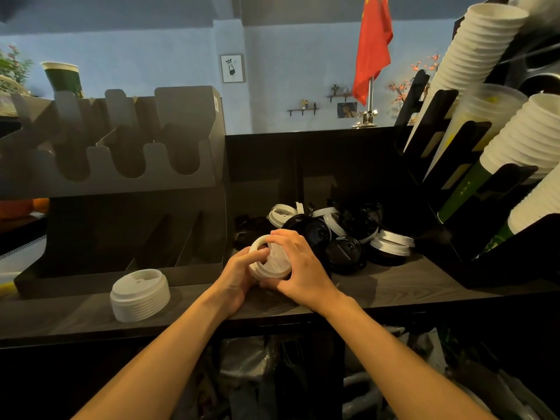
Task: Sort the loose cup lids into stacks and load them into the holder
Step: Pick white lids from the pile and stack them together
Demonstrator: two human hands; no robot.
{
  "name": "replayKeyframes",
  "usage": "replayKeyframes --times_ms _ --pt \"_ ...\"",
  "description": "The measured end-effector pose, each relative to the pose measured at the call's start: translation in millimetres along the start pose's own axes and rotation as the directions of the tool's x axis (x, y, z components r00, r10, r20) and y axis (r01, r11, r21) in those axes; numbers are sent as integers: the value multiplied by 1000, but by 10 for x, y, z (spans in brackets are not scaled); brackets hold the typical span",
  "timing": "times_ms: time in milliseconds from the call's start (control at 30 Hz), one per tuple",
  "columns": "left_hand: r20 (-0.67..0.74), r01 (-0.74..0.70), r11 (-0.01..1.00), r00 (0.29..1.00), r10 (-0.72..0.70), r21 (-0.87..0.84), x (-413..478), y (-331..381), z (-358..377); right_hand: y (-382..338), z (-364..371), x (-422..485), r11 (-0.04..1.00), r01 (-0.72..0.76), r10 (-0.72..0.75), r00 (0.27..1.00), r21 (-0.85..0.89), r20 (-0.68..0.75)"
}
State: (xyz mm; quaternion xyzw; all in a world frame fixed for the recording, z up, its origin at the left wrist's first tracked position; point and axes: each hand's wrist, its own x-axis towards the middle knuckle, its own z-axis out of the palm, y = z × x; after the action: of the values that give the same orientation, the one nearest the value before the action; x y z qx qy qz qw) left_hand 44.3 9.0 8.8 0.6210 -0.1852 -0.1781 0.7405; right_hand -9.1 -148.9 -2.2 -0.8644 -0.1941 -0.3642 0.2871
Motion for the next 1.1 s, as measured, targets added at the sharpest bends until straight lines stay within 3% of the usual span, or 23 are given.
replayKeyframes --times_ms 200,467,667,800,1100 --pt "-24 -21 1000 999 21 -6 -6 4 20 7 3 -6 996 33 -33 999 -89 -3" --pt "-58 -6 1000 998 5 -16 -11 14 27 7 -3 -8 1000 15 -15 1000 -24 22" --pt "-89 -45 999 995 45 -1 1 8 41 13 -18 -7 991 -115 120 990 66 -76" --pt "-85 -54 998 995 52 -19 -25 23 49 89 -50 1 929 -323 326 945 180 9" --pt "-36 -61 998 998 61 -22 -44 40 45 117 -50 -6 916 -307 327 944 260 -39"
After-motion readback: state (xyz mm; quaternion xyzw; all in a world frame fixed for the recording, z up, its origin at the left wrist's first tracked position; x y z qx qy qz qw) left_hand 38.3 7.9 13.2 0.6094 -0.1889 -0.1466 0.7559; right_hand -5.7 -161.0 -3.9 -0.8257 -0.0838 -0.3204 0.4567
